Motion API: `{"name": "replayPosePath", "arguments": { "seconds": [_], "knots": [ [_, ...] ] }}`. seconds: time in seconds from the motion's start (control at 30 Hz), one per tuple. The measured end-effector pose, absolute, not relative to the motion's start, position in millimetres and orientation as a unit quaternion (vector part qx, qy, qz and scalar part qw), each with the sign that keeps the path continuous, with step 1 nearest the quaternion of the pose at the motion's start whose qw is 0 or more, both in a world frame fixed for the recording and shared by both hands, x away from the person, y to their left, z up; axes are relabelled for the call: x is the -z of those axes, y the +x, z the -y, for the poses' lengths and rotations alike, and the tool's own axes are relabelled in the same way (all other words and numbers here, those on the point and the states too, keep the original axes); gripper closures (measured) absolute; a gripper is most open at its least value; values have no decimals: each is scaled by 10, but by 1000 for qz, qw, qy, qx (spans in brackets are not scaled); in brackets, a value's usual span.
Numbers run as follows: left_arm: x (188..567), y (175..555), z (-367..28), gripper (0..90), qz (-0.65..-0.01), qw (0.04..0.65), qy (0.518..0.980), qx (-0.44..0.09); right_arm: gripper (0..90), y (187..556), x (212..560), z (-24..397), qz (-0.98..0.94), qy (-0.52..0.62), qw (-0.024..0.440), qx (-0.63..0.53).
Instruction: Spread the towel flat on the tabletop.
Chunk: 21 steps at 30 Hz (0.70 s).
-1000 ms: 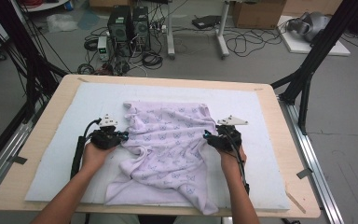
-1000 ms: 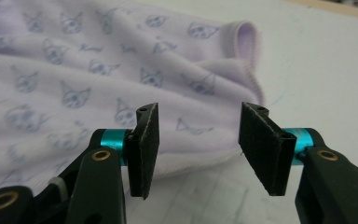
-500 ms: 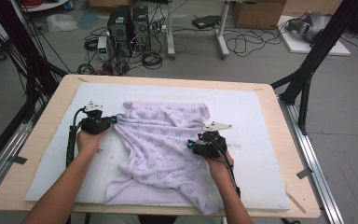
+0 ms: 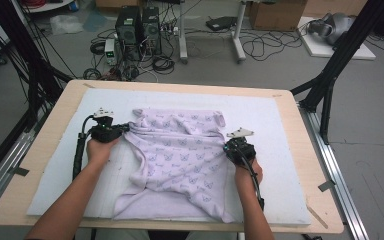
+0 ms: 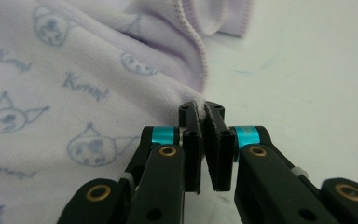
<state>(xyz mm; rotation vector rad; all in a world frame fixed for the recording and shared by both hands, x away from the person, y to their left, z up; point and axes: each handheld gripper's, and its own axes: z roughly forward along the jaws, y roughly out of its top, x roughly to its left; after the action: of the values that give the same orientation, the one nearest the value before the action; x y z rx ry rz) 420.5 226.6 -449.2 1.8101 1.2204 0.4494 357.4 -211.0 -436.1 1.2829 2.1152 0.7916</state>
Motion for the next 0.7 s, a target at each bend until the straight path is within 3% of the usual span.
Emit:
{"name": "replayPosePath", "arguments": {
  "seconds": [0.07, 0.1, 0.13, 0.17, 0.2, 0.43, 0.7],
  "knots": [
    [4497, 4192, -2227, 871, -487, 437, 733, -184, 843, 3588, 4381, 2118, -781, 484, 263, -295],
    [4496, 4186, -2220, 827, -487, 440, 732, -181, 786, 3585, 4385, 2111, -782, 482, 261, -296],
    [4490, 4179, -2223, 749, -487, 441, 732, -177, 725, 3573, 4378, 2108, -781, 481, 260, -301],
    [4479, 4167, -2230, 572, -489, 443, 731, -174, 639, 3545, 4362, 2126, -777, 478, 257, -318],
    [4463, 4145, -2237, 532, -493, 449, 726, -170, 611, 3530, 4353, 2142, -776, 478, 253, -325],
    [4239, 3889, -2144, 488, -447, 472, 744, -155, 516, 3416, 4284, 2193, -774, 465, 249, -349],
    [4269, 3626, -1957, 515, -431, 480, 755, -118, 501, 3295, 4256, 2209, -773, 464, 244, -358]
  ]
}}
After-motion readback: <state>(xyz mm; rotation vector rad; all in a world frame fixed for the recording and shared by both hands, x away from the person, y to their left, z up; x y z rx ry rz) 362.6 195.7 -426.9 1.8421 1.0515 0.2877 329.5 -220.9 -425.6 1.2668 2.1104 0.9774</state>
